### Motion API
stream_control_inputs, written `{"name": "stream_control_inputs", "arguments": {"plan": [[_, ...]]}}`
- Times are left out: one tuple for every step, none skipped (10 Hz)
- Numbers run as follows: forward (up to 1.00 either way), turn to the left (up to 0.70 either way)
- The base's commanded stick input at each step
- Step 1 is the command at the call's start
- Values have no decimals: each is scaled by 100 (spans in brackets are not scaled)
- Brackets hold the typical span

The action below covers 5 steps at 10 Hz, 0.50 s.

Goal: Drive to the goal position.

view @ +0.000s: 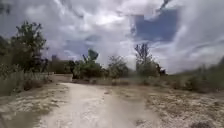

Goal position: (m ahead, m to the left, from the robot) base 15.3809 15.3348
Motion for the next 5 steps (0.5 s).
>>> {"name": "stream_control_inputs", "arguments": {"plan": [[50, 0], [50, 0], [50, 0], [50, 0], [50, 0]]}}
